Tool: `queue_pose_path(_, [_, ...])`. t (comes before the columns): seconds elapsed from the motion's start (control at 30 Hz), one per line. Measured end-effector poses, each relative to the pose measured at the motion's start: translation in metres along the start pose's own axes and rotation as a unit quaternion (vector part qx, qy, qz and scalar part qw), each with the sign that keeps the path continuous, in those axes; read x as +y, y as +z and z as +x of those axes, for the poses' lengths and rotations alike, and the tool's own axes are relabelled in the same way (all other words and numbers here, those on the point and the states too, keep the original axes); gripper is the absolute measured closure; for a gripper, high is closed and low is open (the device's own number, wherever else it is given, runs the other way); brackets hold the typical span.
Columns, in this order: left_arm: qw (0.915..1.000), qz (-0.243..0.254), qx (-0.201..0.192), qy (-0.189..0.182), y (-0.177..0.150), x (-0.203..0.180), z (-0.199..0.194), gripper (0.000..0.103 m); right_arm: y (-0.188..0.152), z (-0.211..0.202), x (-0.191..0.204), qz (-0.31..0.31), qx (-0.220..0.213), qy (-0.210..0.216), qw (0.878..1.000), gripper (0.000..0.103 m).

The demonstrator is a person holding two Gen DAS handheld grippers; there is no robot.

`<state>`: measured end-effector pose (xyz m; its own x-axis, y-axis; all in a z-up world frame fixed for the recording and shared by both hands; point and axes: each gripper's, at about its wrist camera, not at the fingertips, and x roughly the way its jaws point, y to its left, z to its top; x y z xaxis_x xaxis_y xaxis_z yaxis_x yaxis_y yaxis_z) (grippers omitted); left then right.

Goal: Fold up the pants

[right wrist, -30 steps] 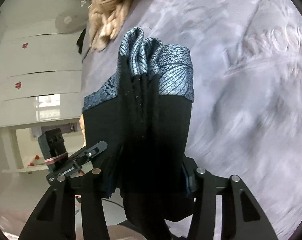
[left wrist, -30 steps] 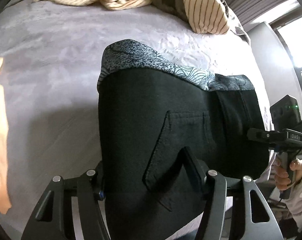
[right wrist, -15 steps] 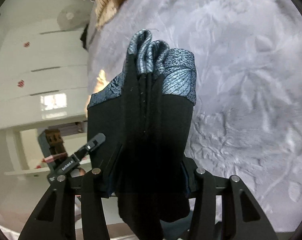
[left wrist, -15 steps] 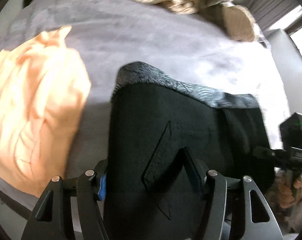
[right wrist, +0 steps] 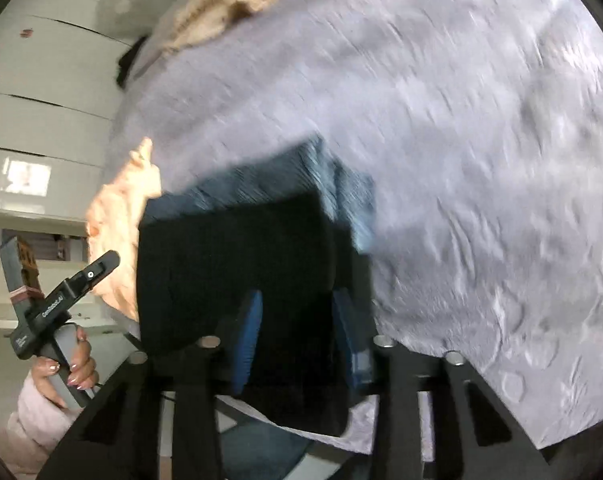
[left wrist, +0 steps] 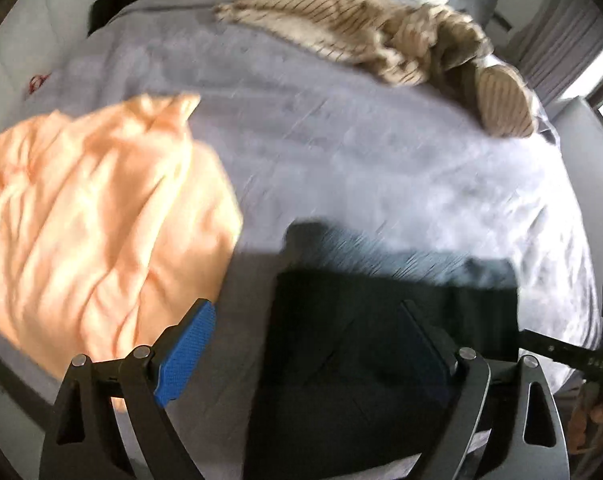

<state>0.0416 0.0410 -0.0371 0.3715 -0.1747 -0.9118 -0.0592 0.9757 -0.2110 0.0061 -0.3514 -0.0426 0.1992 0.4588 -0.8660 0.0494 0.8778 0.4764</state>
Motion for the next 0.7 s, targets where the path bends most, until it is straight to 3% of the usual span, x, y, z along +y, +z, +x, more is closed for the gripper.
queue_pose_path(0.03, [1.0, 0.005, -0.004, 0.0, 0.005, -0.006, 0.005, 0.011, 0.006, -0.001, 0.004, -0.01, -0.009, -0.004, 1.0, 0.074])
queue_pose_path(0.1, [1.0, 0.009, 0.0, -0.003, 0.01, -0.015, 0.021, 0.011, 0.02, 0.009, 0.018, -0.03, -0.01, -0.018, 0.999, 0.076])
queue_pose_path(0.23, [0.9985, -0.001, 0.053, 0.016, 0.005, -0.016, 0.071, 0.01, 0.023, 0.042, 0.017, -0.027, 0.015, -0.037, 0.999, 0.078])
queue_pose_path(0.33, [0.9957, -0.048, 0.078, -0.017, 0.0, 0.004, 0.089, 0.01, 0.025, 0.048, 0.008, -0.016, 0.02, -0.037, 0.999, 0.085])
queue_pose_path(0.4, [0.9959, -0.048, 0.076, -0.01, 0.0, 0.005, 0.081, 0.01, 0.025, 0.04, 0.004, -0.009, 0.02, -0.026, 0.999, 0.085])
queue_pose_path(0.5, [0.997, 0.008, 0.064, 0.043, -0.005, -0.007, 0.062, 0.01, 0.017, 0.026, 0.0, -0.018, 0.02, -0.081, 0.996, 0.08])
queue_pose_path(0.6, [0.9951, 0.034, 0.059, 0.071, -0.01, -0.013, 0.043, 0.01, 0.01, 0.017, -0.011, 0.015, 0.027, -0.089, 0.996, 0.077])
queue_pose_path(0.7, [0.993, 0.041, 0.058, 0.094, -0.019, -0.018, 0.026, 0.01, -0.002, 0.004, -0.013, 0.028, 0.031, -0.102, 0.994, 0.063])
